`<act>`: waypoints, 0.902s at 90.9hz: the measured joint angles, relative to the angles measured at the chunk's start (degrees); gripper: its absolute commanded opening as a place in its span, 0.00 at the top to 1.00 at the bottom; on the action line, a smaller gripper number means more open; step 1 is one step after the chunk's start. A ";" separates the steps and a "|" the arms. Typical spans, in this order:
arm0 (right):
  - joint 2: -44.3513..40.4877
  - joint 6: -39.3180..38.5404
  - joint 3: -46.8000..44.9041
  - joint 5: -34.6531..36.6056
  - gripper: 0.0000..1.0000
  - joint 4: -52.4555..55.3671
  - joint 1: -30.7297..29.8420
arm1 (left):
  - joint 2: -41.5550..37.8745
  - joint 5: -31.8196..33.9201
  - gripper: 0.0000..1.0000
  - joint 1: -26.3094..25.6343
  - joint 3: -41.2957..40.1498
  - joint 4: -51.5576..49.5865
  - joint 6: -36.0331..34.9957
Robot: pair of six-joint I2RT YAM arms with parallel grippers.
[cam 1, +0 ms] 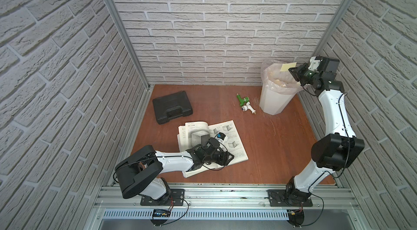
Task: Peel off the used sticky note
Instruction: Place the note in the trash bin.
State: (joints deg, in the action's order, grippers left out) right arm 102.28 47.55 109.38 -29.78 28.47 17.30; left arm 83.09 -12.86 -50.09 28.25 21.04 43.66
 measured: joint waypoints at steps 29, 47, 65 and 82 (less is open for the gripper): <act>7.08 -2.54 6.73 0.35 0.66 8.07 0.39 | -4.90 0.66 0.34 0.66 -1.27 -0.50 0.04; 7.08 -3.52 9.53 0.39 0.52 9.88 0.55 | -9.75 2.38 0.32 1.49 -2.64 -2.45 0.07; 6.75 -4.04 10.32 0.39 0.47 10.97 0.55 | -13.75 3.87 0.30 2.51 -3.63 -4.85 0.09; 3.32 -4.79 7.26 0.37 0.44 11.10 0.11 | -17.86 5.79 0.30 3.54 -4.98 -7.17 0.57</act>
State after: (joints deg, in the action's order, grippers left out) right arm 105.60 42.76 116.64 -29.41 39.57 17.41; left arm 65.23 -7.07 -46.54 23.27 13.87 44.23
